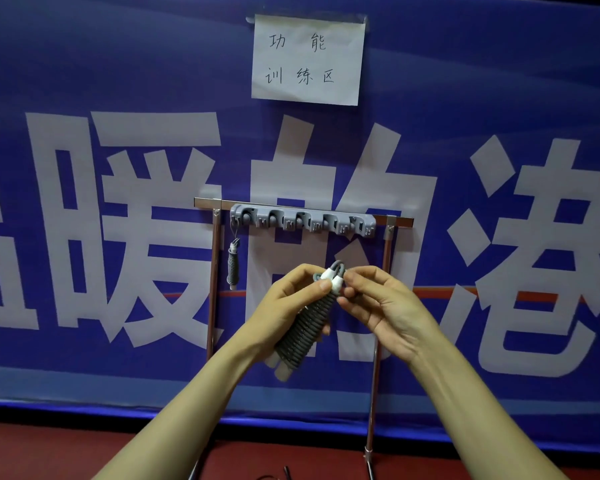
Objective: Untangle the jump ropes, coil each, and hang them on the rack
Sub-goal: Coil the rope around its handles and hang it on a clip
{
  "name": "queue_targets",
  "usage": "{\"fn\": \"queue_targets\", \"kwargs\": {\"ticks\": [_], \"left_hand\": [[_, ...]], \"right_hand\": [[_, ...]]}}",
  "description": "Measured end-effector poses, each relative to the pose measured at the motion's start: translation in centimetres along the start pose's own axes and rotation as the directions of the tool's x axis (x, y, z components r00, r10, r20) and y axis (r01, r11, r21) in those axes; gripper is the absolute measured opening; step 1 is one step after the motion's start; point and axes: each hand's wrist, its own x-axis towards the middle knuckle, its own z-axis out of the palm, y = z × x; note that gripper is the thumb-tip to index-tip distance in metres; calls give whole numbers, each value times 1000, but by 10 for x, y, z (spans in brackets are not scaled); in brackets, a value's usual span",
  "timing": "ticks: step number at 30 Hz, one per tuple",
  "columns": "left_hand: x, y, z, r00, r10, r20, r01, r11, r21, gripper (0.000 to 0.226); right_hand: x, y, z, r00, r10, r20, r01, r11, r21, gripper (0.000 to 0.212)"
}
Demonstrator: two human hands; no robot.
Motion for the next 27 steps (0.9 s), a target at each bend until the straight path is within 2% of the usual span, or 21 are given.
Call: {"fn": "queue_targets", "kwargs": {"ticks": [3, 7, 10, 12, 16, 20, 22, 24, 27], "left_hand": [[2, 5, 1, 999, 16, -32, -15, 1000, 22, 29], [2, 8, 0, 997, 22, -71, -21, 1000, 15, 19], [2, 5, -2, 994, 6, -112, -10, 999, -33, 24], [2, 2, -1, 991, -7, -134, -1, 998, -59, 26], [2, -6, 5, 989, -14, -146, 0, 996, -91, 32], [5, -7, 12, 979, -18, -204, -13, 988, -151, 28], [6, -6, 13, 969, -25, -245, -21, 983, -183, 23], [6, -7, 12, 963, -22, -269, -32, 981, -194, 19], [6, -7, 13, 966, -3, -260, -41, 985, -166, 18]], "right_hand": [[-2, 6, 2, 994, -103, -38, 100, 993, -57, 12], [-7, 8, 1, 988, -143, 52, 150, 973, -175, 27], [-7, 7, -1, 984, -160, 80, 173, 964, -204, 27], [-4, 8, -1, 978, -203, 38, 206, 944, -258, 23], [3, 11, 4, 953, -302, -13, 262, 845, -466, 20], [14, 16, 5, 901, -432, -46, 258, 616, -745, 16], [14, 18, 5, 841, -534, -88, 310, 608, -731, 10], [11, 21, 6, 798, -576, -177, 383, 712, -589, 16], [10, 20, 9, 826, -503, -254, 402, 842, -359, 25]]}}
